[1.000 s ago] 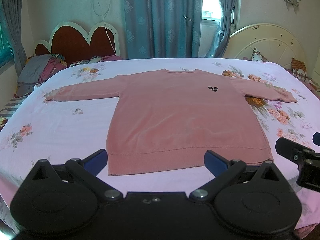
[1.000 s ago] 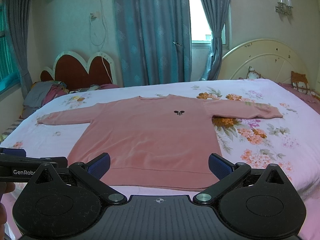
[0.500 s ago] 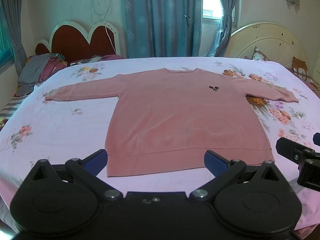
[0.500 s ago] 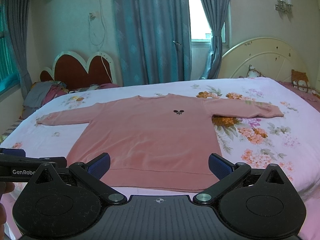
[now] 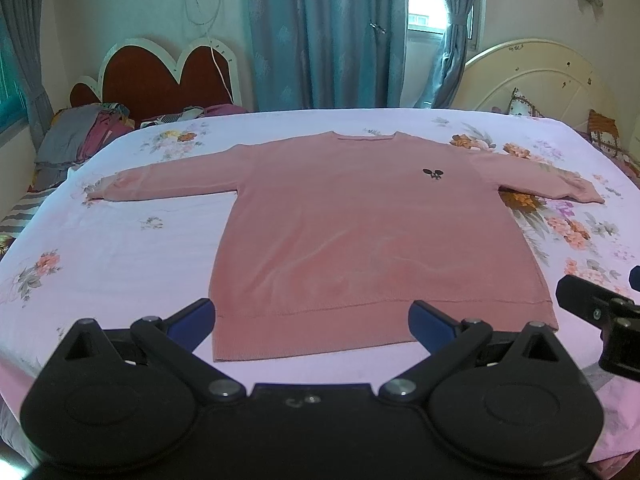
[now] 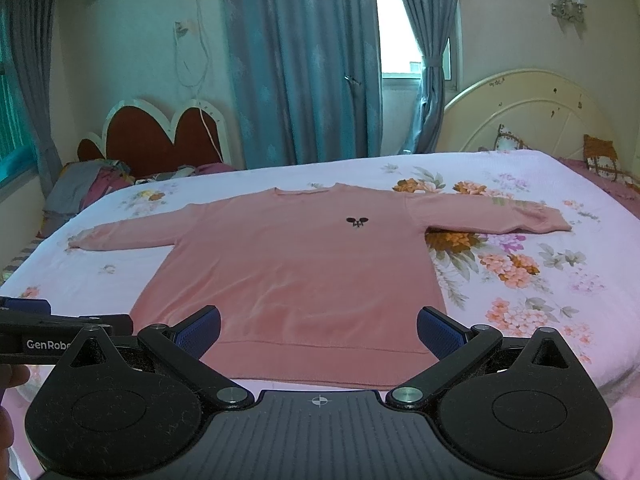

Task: Fold small clothes
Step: 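Move both tools toward the sweatshirt, right tool toward its sleeve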

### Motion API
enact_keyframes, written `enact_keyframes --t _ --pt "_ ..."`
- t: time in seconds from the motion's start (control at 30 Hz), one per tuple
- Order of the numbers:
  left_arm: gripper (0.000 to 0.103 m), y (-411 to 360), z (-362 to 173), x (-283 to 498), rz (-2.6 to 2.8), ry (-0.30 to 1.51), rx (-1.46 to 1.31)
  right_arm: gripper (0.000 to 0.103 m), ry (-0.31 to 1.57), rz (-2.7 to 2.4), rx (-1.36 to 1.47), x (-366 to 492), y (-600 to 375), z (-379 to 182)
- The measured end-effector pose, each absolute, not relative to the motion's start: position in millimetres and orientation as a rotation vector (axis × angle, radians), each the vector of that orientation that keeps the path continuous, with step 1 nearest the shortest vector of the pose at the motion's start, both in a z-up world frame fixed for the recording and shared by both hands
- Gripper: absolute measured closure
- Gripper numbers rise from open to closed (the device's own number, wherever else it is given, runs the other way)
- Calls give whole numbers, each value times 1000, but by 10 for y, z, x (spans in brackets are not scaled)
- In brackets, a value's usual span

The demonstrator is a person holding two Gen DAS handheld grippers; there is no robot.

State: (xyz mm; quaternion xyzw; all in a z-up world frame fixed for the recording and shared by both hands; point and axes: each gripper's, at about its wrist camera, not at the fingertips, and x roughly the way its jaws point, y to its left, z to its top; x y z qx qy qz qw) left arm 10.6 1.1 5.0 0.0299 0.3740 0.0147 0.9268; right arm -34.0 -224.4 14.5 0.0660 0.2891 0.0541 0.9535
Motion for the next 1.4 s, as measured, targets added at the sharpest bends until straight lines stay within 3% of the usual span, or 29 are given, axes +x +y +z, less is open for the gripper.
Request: enact_keyframes --t 0.47,1.4 --pt "0 98 -95 625 41 787 79 0 610 47 123 130 -2237 -17" --pt "0 433 -551 2600 -73 814 95 0 624 -181 145 1855 -2438 -304"
